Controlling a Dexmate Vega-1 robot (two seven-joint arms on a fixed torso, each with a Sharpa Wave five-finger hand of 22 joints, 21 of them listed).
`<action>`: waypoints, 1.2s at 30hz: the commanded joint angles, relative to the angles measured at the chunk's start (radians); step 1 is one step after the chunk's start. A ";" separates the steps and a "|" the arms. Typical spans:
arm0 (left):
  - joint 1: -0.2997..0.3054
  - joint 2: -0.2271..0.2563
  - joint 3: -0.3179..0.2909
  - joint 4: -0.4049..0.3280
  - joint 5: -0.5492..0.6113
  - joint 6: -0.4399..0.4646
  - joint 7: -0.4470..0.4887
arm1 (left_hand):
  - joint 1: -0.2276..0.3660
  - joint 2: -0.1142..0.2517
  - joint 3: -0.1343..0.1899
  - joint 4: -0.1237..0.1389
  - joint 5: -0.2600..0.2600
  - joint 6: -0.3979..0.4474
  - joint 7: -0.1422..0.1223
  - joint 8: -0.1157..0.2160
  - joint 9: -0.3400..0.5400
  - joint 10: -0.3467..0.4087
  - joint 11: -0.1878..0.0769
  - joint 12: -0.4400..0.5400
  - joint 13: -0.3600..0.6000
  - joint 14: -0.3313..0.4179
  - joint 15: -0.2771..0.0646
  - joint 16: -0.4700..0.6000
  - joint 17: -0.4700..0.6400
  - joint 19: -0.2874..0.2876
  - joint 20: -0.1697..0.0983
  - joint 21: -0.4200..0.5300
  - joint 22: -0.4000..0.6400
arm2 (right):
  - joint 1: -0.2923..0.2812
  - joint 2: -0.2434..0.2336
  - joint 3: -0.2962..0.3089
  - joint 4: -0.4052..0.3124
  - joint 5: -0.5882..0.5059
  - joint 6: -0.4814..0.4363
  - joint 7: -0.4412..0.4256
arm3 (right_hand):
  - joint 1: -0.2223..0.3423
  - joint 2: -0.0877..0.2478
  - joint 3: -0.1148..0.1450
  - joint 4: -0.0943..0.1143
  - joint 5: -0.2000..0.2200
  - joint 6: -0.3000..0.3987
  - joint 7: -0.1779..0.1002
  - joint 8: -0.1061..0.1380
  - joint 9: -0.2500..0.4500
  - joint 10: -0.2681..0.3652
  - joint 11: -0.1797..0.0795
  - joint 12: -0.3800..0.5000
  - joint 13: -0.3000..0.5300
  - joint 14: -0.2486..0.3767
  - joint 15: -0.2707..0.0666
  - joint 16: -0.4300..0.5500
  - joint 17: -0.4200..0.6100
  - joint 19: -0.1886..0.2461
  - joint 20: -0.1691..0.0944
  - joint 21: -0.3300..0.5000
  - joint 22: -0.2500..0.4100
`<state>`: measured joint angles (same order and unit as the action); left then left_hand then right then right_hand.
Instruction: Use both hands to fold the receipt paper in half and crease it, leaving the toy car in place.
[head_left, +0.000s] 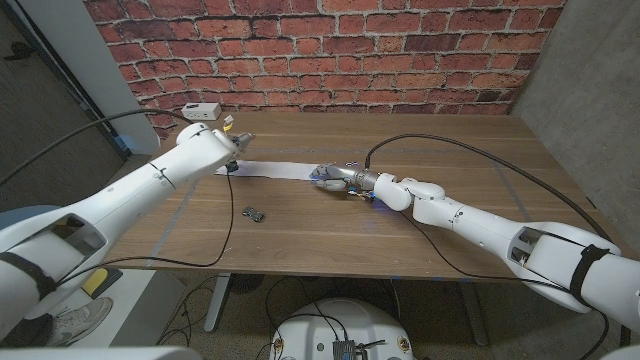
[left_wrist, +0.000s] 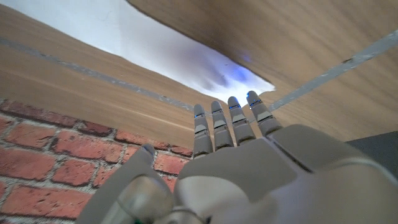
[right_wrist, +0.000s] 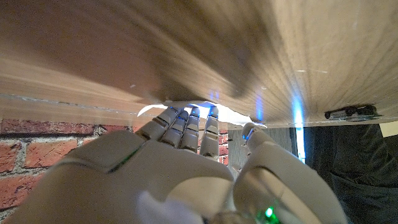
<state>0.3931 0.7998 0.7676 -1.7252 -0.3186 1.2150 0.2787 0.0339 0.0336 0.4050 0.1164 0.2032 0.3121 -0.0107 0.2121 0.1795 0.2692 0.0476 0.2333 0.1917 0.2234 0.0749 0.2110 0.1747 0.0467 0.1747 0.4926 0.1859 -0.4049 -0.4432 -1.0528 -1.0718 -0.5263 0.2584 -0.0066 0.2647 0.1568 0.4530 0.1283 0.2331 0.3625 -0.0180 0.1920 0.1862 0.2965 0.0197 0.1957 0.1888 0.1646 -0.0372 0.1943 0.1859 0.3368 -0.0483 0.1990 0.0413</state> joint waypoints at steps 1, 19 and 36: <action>-0.174 0.040 0.217 0.091 -0.384 0.181 0.363 | -0.007 -0.005 -0.012 0.005 0.007 -0.050 -0.006 -0.026 0.003 -0.042 -0.009 -0.020 0.003 -0.032 -0.008 -0.019 0.005 -0.017 -0.019 -0.018 0.003 | 0.004 0.009 -0.005 0.017 0.000 0.003 0.002 | -0.005 -0.003 0.011 0.000 0.005 -0.001 -0.001 -0.001 -0.001 0.004 -0.005 0.000 0.001 0.007 -0.016 -0.002 0.002 0.029 0.016 0.005 0.134; -0.225 -0.001 0.297 0.177 -0.127 0.131 0.102 | -0.006 0.003 -0.045 0.012 0.015 -0.318 -0.058 -0.019 -0.003 -0.284 -0.069 -0.033 -0.001 -0.245 -0.047 -0.028 0.003 -0.106 -0.049 -0.099 0.005 | 0.020 0.030 -0.015 0.064 0.010 0.013 -0.003 | -0.004 -0.004 0.015 -0.003 0.006 -0.002 -0.001 -0.001 -0.001 0.004 -0.006 0.000 0.001 0.007 -0.016 -0.003 0.001 0.030 0.015 0.004 0.134; -0.234 -0.050 0.300 0.259 0.123 -0.011 -0.101 | -0.001 0.016 -0.050 0.015 0.017 -0.224 -0.009 0.004 0.000 -0.197 -0.066 -0.004 0.001 -0.163 -0.069 -0.011 0.004 -0.090 -0.050 -0.108 0.007 | 0.035 0.045 -0.024 0.113 0.028 0.027 -0.006 | -0.004 -0.006 0.018 -0.005 0.007 -0.001 -0.001 -0.001 -0.001 0.005 -0.003 0.000 0.001 0.007 -0.016 -0.003 0.001 0.030 0.013 0.004 0.134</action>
<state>0.1772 0.7844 1.0465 -1.5235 -0.3339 1.2705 0.3069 0.0290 0.0371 0.3592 0.1297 0.2156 0.0533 -0.0382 0.2041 0.1768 0.0543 -0.0173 0.2229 0.1907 0.0468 0.0057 0.1931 0.1745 -0.0514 0.1228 0.3915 0.1886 -0.3783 -0.4068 -1.0707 -0.9891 -0.5096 0.2788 -0.0091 0.2648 0.1568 0.4652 0.1241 0.2354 0.3622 -0.0183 0.1917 0.1846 0.2915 0.0147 0.1881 0.1887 0.1620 -0.0397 0.1847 0.1859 0.3090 -0.0845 0.1952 0.0420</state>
